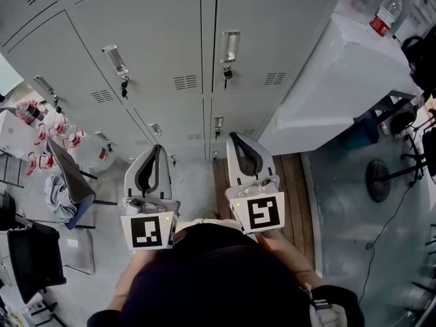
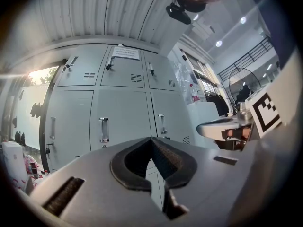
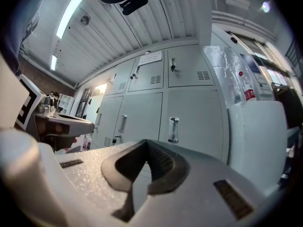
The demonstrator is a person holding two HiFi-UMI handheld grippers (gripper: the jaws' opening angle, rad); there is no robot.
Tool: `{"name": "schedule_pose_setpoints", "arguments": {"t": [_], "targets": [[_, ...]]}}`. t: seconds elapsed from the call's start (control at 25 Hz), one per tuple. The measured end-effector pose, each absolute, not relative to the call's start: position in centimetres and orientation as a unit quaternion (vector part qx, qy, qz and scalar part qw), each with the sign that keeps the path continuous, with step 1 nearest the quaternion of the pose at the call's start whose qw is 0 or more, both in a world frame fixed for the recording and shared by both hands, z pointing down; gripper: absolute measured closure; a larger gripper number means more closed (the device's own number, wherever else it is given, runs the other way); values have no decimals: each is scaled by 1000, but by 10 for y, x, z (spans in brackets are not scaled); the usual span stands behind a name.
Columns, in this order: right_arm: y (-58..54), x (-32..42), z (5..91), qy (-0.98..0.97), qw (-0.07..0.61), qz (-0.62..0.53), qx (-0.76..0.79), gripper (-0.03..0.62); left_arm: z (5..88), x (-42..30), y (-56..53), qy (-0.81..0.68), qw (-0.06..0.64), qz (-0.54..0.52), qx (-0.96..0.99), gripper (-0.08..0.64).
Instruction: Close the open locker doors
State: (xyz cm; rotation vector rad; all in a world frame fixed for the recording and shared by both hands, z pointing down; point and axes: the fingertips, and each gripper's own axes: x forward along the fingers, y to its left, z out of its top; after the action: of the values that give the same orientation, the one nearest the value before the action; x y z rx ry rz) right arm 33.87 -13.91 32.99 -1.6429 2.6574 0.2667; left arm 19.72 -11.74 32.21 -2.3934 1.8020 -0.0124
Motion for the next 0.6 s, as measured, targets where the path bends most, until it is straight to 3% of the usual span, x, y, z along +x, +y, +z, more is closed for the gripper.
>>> {"name": "schedule_pose_setpoints", "arguments": {"t": [0.6], "targets": [[-159,334,338,850,5,68,-522,592,327,192,-136,601,68,-14,-796,558]]}}
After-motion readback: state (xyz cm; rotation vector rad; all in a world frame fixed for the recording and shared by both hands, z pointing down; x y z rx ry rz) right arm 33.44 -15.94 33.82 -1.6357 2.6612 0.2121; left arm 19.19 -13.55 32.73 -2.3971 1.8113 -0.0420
